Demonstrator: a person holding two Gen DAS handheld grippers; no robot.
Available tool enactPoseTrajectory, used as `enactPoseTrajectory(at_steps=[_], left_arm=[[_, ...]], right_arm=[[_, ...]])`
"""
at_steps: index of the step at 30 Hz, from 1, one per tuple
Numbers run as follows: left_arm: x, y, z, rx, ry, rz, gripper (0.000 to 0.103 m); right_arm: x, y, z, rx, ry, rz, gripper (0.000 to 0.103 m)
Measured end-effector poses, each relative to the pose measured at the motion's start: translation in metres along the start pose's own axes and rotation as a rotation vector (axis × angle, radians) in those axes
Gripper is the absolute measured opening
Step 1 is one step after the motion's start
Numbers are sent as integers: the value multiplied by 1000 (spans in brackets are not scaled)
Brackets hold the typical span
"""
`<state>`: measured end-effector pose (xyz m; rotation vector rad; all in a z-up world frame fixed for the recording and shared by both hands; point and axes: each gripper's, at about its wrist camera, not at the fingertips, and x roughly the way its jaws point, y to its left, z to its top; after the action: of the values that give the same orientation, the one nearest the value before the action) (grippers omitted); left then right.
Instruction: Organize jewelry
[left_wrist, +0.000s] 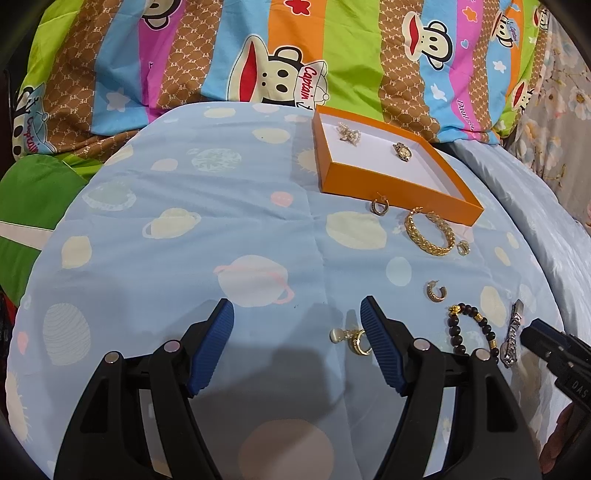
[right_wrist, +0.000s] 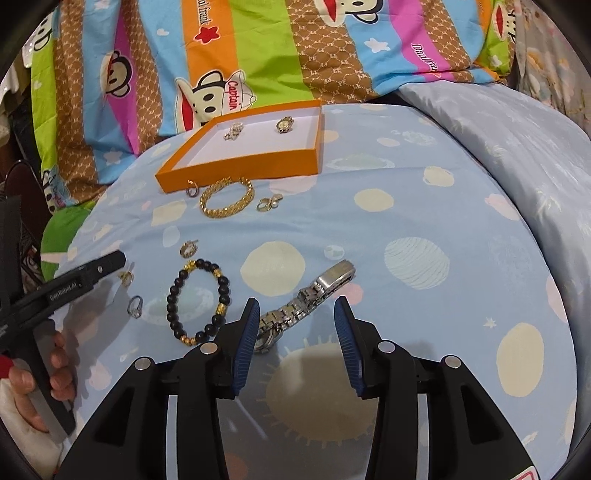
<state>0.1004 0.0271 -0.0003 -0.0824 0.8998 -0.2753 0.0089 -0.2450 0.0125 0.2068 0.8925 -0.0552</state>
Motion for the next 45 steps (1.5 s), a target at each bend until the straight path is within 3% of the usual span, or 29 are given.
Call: enactPoseTrajectory(at_steps=[9,19,23,28,32,35,37,40,45], left_arm=[[1,1,0,-3,1,1,69],[0,0,0,5,-4,-2,69],[0,0,0,6,-5,-1,69],[0,0,0,4,-4,-4,69],[0,-1,-1,7,-6,-2,69],[0,-1,-1,5,-6,-2,69],[0,-1,-1,6,-7,0,69],[-1,0,-2,2,-9,3,69],[2,0,-1,-3,-4,-5,69]], right_arm=[[-10,20,-15,-32,35,62,42],[11,41,-25,-60,15,-20,42],[9,35,-22,-55,25,-22,25],[-2,21,-18,6,32,32,25],[-15,17,-11,29,-46,87,23],[-14,18,0,21,-111,53,28],[-2,16,6,10,-81,14,29],[-6,12,0,-1,-72,35,29],[-21,23,-18,-122,-43,19,29]])
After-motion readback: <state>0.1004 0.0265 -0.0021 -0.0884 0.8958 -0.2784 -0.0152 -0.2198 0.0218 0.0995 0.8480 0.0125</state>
